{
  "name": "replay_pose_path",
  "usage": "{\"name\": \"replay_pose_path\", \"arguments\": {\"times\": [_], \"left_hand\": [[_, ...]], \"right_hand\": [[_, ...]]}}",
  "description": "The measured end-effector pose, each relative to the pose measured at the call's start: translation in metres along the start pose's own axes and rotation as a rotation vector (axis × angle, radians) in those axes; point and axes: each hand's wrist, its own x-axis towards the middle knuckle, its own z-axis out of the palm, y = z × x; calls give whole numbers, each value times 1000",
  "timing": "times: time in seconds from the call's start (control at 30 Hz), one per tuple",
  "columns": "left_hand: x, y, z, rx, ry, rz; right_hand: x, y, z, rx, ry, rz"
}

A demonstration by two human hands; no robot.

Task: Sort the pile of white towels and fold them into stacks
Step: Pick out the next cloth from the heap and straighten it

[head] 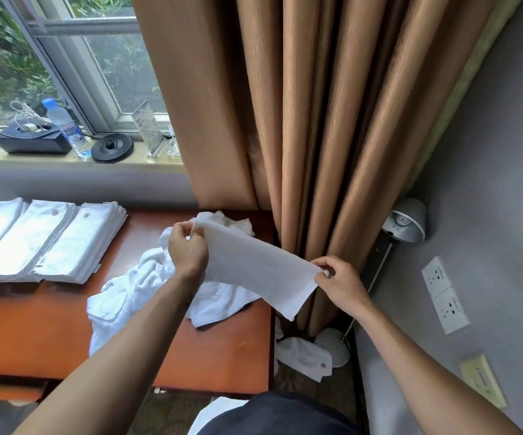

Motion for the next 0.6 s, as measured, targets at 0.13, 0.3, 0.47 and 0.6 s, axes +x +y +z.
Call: {"name": "replay_pose_path", "arguments": {"times": [0.13, 0.3, 0.47, 0.6], "left_hand": [[-1, -6, 2, -28, 1, -60], [-2, -12, 3, -55, -11, -76], [-5, -15, 3, -51, -31, -72], [-8, -14, 3, -68, -52, -97]], "right_hand": [[4, 3, 1, 67, 45, 69], [13, 2, 5, 169, 153, 104], [22, 3, 11, 421, 303, 249], [26, 2, 15, 610, 410, 357]]}}
